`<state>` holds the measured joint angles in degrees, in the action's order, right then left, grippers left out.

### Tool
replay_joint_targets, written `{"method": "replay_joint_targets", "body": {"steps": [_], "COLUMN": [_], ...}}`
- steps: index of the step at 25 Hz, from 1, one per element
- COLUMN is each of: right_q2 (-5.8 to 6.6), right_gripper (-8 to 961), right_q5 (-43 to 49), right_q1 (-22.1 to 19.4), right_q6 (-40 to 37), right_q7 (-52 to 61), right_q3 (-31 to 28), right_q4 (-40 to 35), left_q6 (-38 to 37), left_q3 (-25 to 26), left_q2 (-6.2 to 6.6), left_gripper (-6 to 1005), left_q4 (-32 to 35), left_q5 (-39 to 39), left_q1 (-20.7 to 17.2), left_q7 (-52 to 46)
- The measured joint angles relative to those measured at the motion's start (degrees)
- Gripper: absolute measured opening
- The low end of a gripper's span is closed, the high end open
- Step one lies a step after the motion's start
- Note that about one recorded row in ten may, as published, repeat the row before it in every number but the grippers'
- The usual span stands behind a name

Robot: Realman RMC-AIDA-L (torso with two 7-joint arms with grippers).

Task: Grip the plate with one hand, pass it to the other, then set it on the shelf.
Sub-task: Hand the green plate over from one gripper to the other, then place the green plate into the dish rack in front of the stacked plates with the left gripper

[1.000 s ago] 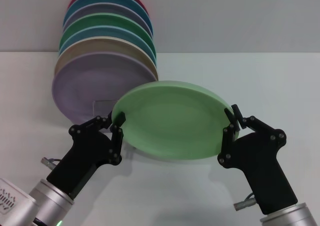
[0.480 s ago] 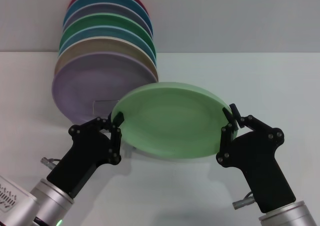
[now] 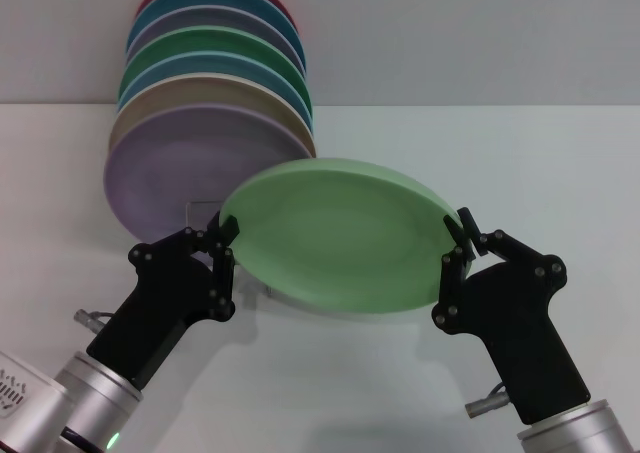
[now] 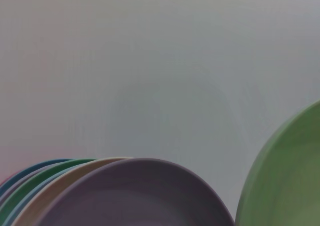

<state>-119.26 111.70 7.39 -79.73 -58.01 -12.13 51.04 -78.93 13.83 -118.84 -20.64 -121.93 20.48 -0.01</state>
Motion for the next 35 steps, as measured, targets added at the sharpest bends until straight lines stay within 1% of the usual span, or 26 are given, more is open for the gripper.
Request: {"method": "replay_joint_targets", "body": {"steps": [10,12,15,17,20,22,25,27,29,30,32,35], "right_q2": [0.09,0.09,0.12,0.18,0.25,0.33,0.34,0.34,0.27,0.27,0.08,-0.01], "right_gripper": [170,173,284,358,365,365,365,366,366,366,366,366], "right_q5": [-0.09,-0.09,0.16,0.48,0.58,0.66,0.67,0.51,0.31,0.31,0.21,0.14], "right_q1": [0.98,0.98,0.98,0.88,0.75,0.71,0.83,1.06,1.22,1.22,1.54,1.58], "right_q6": [0.13,-0.03,-0.73,-2.16,-3.77,-7.0,-8.09,-7.79,-7.48,-7.48,-6.77,-6.08], "right_q7": [0.49,0.51,0.52,0.48,0.19,0.02,0.01,-0.05,-0.07,-0.07,-0.09,-0.08], "right_q3": [0.1,0.05,0.34,1.24,2.35,4.43,5.46,5.88,5.9,5.9,5.76,5.47], "right_q4": [-0.25,-0.01,0.23,0.64,0.79,0.8,0.79,0.23,-0.32,-0.32,-1.5,-2.26], "left_q6": [-0.07,-0.27,-0.41,-0.79,-1.42,-2.44,-4.2,-6.17,-10.32,-10.32,-13.69,-14.93], "left_q3": [1.02,1.88,2.87,4.54,5.49,6.68,7.67,8.04,8.28,8.28,9.55,10.62], "left_q2": [0.02,0.01,0.01,0.09,0.14,0.23,0.29,0.37,0.53,0.53,0.61,0.55], "left_gripper": [33,32,31,31,32,32,31,31,31,31,31,31], "left_q4": [0.01,-0.01,-0.05,-0.3,-0.35,-0.44,-0.29,-0.11,-0.02,-0.02,0.48,1.31], "left_q5": [0.09,0.11,0.11,0.06,0.08,0.13,0.1,0.06,0.12,0.12,0.08,0.04], "left_q1": [0.08,0.11,-0.07,-0.54,-0.89,-1.56,-2.2,-2.66,-3.71,-3.71,-4.36,-4.44], "left_q7": [0.16,0.18,0.18,0.18,0.18,0.18,-0.02,-0.31,-0.46,-0.46,-0.44,-0.19]}}
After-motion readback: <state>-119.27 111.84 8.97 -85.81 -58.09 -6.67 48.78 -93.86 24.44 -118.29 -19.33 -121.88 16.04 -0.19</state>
